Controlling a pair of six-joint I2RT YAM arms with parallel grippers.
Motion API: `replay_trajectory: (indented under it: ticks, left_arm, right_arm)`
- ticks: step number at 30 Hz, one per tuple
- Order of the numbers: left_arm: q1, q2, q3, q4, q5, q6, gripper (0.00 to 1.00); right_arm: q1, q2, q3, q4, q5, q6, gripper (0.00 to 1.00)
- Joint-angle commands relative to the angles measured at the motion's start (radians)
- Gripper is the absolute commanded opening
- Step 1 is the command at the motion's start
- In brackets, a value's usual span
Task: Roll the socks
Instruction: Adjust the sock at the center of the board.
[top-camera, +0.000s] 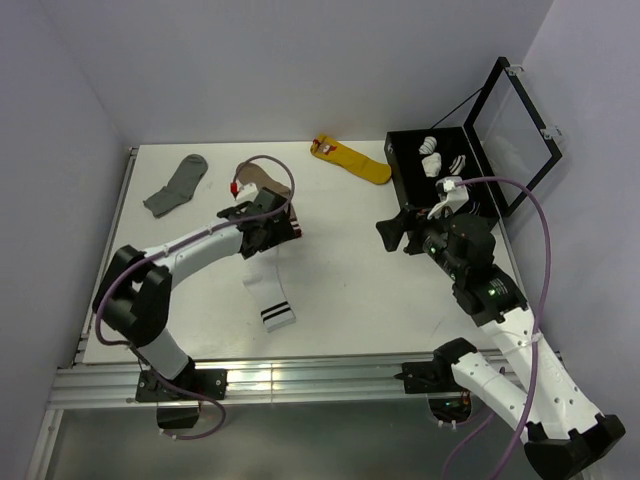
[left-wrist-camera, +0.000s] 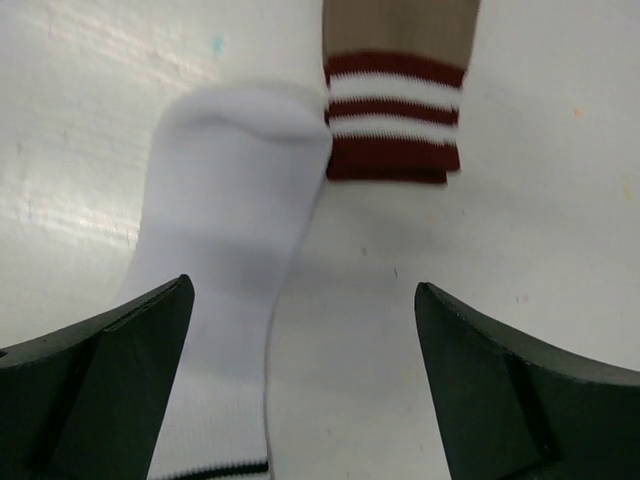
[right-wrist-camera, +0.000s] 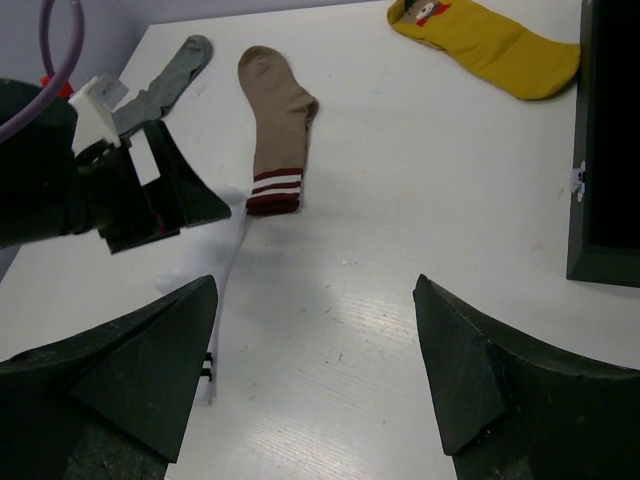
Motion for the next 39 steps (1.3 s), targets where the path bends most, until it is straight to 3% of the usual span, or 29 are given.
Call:
replay_trajectory:
  ticks: [1,9,27,30,39]
  left_arm:
    - [0.062,0.073,0.046,0.108,0.029,0.109,0.98]
    - [0.075,0.185,0.05,0.235,0.11,0.131,0.98]
    - [0.102,0.453,0.28,0.23,0.09,0.005,0.98]
    - [0.131,0.415,0.242,0.213,0.063,-0.029,0.98]
    - [0.216,0.203,-0.121,0.212,0.061,-0.142,0.98]
  right_arm:
    - [0.008,0.005,0.029,0.011,-0.007,-0.009,0.86]
    - [0.008,0.038,0.026,0.008,-0.001,-0.011,0.85]
    - [0.008,0.103,0.028,0.012,-0.028,-0.041,0.82]
    - [0.008,0.111,0.029,0.015,-0.058,-0.049,0.81]
    - [0.013,0.126,0.014,0.035,-0.098,-0.054,0.8]
